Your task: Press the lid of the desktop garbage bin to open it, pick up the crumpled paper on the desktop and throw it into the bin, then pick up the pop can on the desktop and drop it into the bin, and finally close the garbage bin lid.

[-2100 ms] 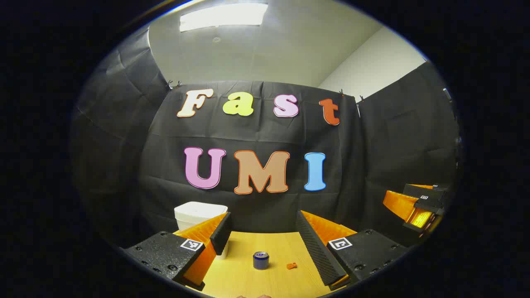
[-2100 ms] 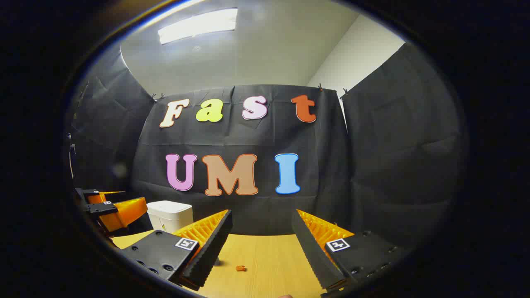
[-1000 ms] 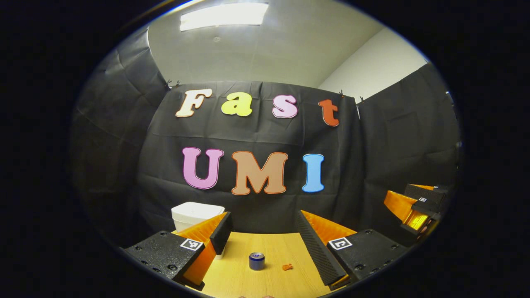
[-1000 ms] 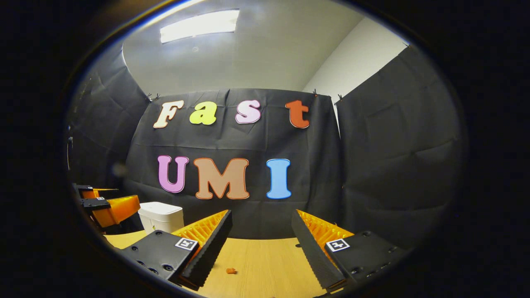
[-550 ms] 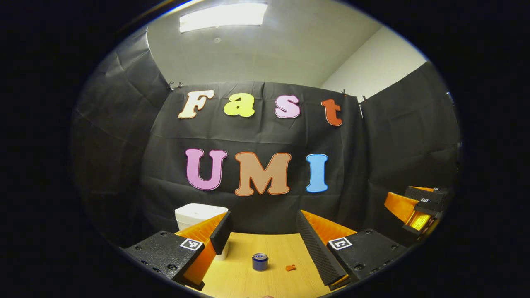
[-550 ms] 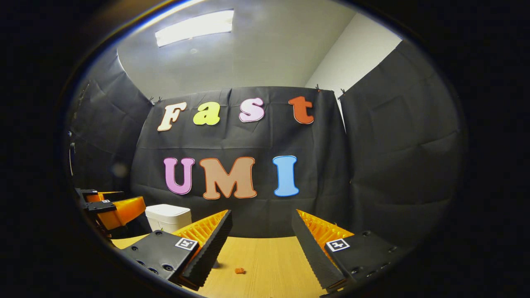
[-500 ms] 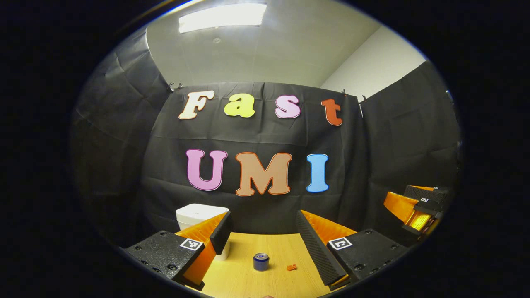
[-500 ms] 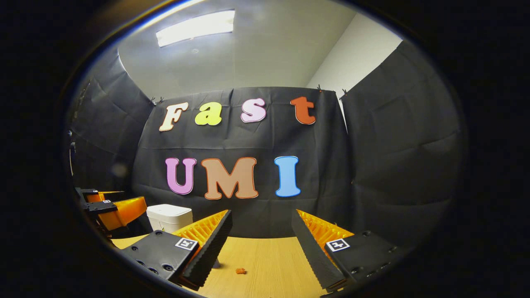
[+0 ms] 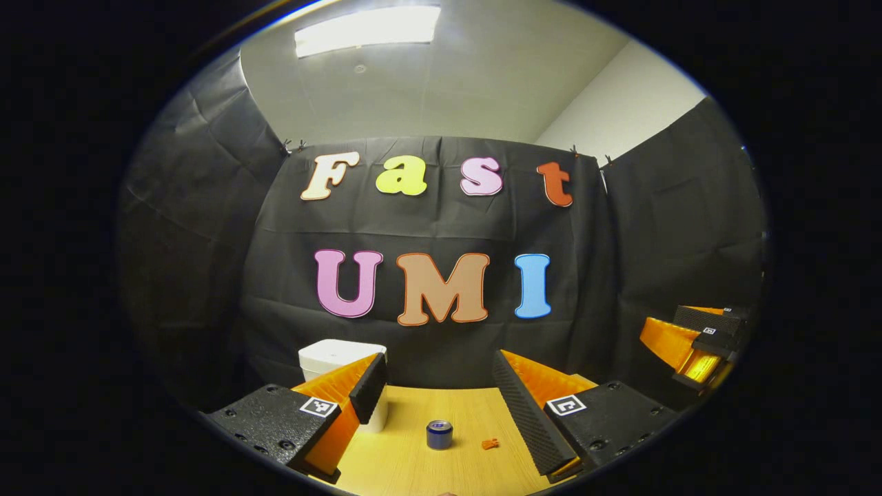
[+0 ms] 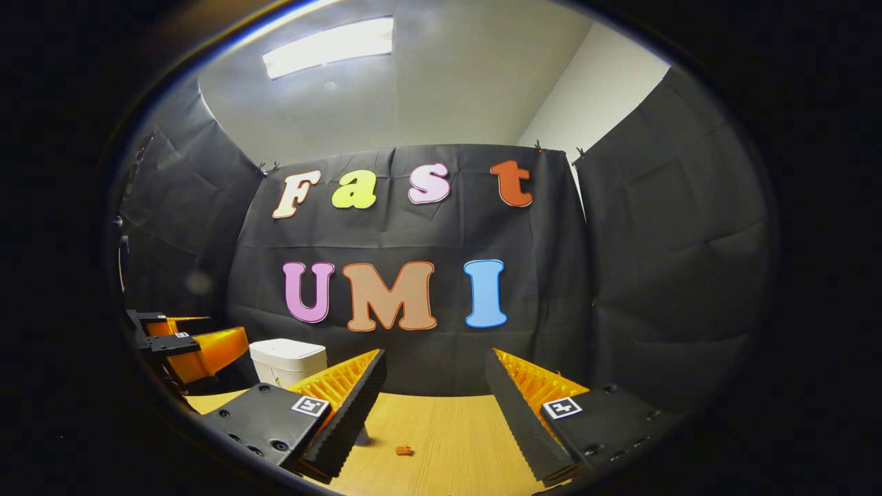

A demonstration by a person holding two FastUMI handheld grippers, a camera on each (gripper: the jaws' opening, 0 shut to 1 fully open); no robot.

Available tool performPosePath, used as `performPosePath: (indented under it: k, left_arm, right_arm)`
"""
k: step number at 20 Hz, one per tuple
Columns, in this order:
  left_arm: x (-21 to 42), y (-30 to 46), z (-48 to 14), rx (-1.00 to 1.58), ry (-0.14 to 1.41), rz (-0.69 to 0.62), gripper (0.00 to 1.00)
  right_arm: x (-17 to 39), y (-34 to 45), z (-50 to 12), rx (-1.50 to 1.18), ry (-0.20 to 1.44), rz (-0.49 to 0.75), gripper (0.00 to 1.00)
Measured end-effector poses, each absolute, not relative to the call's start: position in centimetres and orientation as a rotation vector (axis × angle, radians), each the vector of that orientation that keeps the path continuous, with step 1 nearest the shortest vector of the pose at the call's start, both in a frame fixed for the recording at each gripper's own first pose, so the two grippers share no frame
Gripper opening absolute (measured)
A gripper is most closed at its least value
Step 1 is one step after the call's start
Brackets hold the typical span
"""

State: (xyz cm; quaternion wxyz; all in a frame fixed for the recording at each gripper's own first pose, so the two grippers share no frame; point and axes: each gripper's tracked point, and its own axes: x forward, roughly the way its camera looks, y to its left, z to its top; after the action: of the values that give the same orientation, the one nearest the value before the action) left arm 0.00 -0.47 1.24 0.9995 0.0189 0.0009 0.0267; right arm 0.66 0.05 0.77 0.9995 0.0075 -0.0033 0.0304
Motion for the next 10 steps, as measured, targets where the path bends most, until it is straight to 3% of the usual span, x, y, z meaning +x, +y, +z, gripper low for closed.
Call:
performPosePath:
  k: [10]
  left_arm:
    - [-0.19,0.28,1.27,0.036,0.006,0.081,0.95]
  right_arm:
    - [0.83,0.35,0.55,0.009,-0.004,0.083,0.96]
